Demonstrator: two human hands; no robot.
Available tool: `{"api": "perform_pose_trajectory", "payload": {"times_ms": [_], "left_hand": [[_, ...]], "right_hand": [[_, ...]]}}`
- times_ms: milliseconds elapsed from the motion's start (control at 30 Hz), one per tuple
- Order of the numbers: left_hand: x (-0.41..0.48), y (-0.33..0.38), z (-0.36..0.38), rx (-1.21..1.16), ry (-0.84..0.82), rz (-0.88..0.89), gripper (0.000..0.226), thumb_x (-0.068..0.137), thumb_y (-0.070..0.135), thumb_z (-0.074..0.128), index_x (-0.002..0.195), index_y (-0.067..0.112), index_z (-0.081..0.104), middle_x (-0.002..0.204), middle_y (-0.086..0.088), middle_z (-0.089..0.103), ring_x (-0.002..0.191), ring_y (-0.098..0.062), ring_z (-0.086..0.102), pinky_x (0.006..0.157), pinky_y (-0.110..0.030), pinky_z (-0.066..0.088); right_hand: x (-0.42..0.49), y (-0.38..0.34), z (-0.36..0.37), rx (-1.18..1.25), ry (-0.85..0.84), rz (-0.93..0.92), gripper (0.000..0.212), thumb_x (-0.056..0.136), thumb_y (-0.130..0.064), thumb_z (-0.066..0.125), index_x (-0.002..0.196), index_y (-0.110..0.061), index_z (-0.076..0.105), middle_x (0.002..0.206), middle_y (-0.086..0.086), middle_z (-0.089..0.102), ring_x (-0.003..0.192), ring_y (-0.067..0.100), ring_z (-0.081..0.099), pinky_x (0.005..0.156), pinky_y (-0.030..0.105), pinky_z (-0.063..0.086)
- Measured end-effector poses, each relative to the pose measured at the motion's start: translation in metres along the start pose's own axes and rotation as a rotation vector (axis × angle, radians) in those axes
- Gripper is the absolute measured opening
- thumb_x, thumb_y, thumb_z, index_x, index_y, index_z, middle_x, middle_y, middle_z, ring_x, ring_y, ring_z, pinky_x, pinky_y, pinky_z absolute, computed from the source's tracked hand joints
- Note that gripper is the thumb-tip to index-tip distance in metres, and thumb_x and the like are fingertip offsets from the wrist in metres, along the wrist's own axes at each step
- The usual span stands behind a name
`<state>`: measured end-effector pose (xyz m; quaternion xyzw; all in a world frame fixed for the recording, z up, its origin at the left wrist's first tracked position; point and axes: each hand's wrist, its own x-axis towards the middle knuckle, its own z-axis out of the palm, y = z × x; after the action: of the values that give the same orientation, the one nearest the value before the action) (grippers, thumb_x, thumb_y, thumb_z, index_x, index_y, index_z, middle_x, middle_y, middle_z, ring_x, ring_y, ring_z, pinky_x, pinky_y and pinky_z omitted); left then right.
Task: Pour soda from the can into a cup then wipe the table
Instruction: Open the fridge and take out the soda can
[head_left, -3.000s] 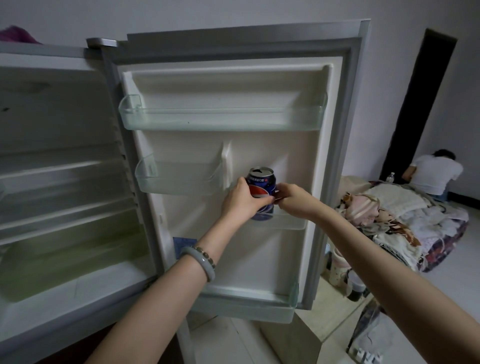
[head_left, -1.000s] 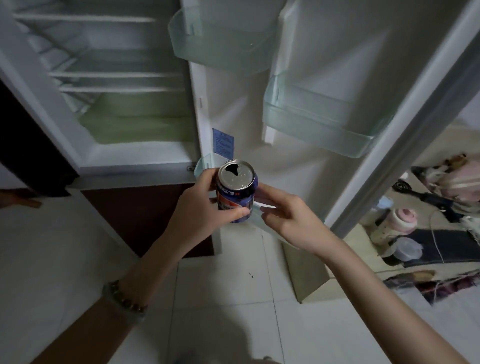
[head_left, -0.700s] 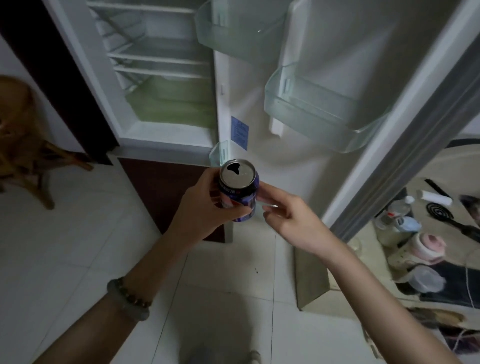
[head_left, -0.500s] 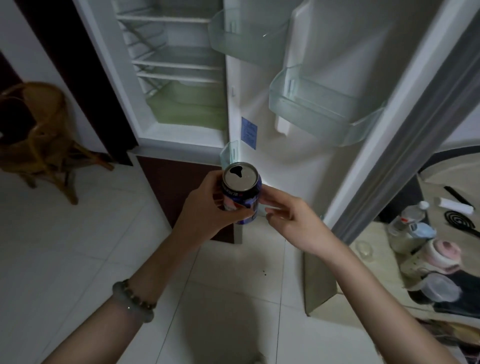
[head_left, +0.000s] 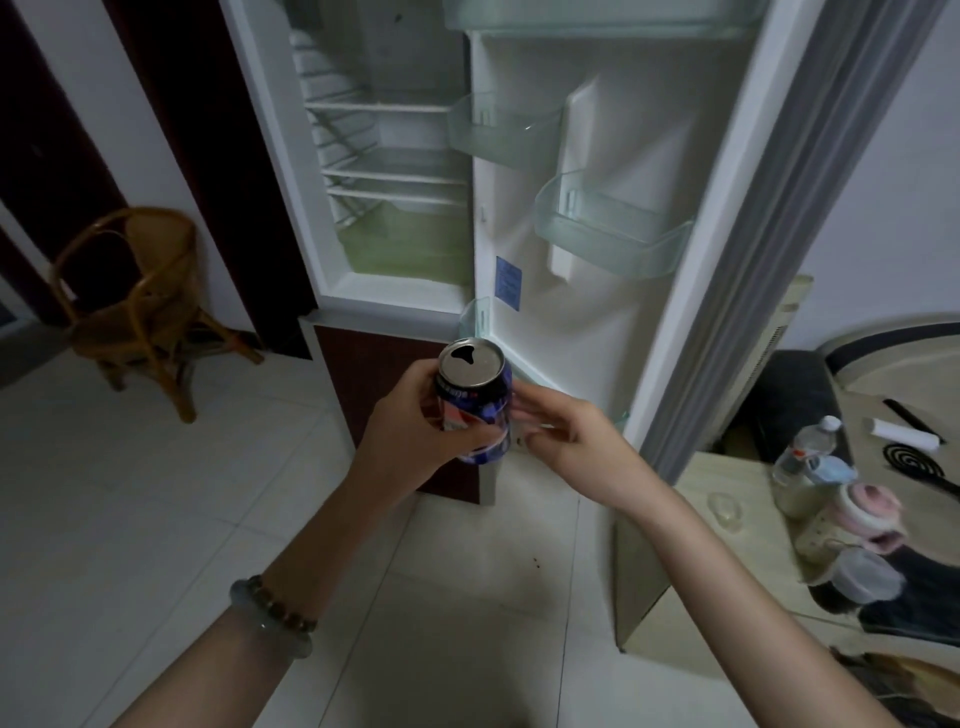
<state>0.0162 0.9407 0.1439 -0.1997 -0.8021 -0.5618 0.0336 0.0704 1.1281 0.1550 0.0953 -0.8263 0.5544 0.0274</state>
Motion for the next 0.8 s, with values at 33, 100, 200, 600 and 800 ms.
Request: {"api": "perform_pose_trajectory", "payload": {"times_ms": [33,100,200,600,800], "left_hand": [[-0.005,0.004,0.001,-0.011,0.005,-0.008,0.065,0.044,0.048,0.083,0.101,0.044,0.053,0.101,0.017,0.068,0.093,0.0,0.066,0.083,-0.03,0.057],[-0.012,0.01,0.004,-0.041,0.022,-0.019,0.063,0.043,0.044,0.083,0.099,0.041,0.055,0.099,0.016,0.069,0.093,0.0,0.067,0.084,-0.032,0.057],[-0.019,0.018,0.01,-0.059,0.016,-0.024,0.062,0.045,0.038,0.084,0.1,0.041,0.055,0.1,0.017,0.069,0.094,-0.001,0.067,0.085,-0.032,0.056],[0.0,0.053,0.049,0.013,0.111,0.007,0.062,0.042,0.046,0.086,0.096,0.042,0.056,0.095,0.023,0.069,0.09,0.006,0.065,0.079,-0.019,0.053],[0.021,0.072,0.078,0.08,0.156,0.016,0.061,0.041,0.049,0.085,0.094,0.04,0.056,0.092,0.03,0.067,0.087,0.009,0.064,0.08,-0.02,0.053]], "right_hand": [[-0.005,-0.004,0.0,0.006,0.005,0.001,0.058,0.084,0.011,0.048,0.136,-0.014,0.047,0.118,-0.009,0.061,0.109,-0.012,0.054,0.095,0.011,0.042],[-0.015,-0.011,-0.002,0.006,0.012,-0.006,0.057,0.084,0.012,0.049,0.135,-0.012,0.046,0.113,-0.011,0.06,0.102,-0.018,0.054,0.088,0.005,0.041],[-0.029,-0.017,-0.007,0.001,0.022,-0.008,0.055,0.085,0.012,0.049,0.135,-0.01,0.046,0.114,-0.009,0.061,0.099,-0.017,0.055,0.087,0.004,0.041],[-0.031,-0.018,-0.064,-0.027,-0.031,-0.049,0.059,0.085,0.016,0.043,0.139,-0.008,0.04,0.125,0.004,0.055,0.111,0.006,0.054,0.086,0.003,0.041],[-0.016,-0.005,-0.106,-0.068,-0.112,-0.084,0.061,0.085,0.012,0.044,0.142,-0.009,0.037,0.131,0.005,0.054,0.118,0.009,0.052,0.088,0.003,0.04]]}}
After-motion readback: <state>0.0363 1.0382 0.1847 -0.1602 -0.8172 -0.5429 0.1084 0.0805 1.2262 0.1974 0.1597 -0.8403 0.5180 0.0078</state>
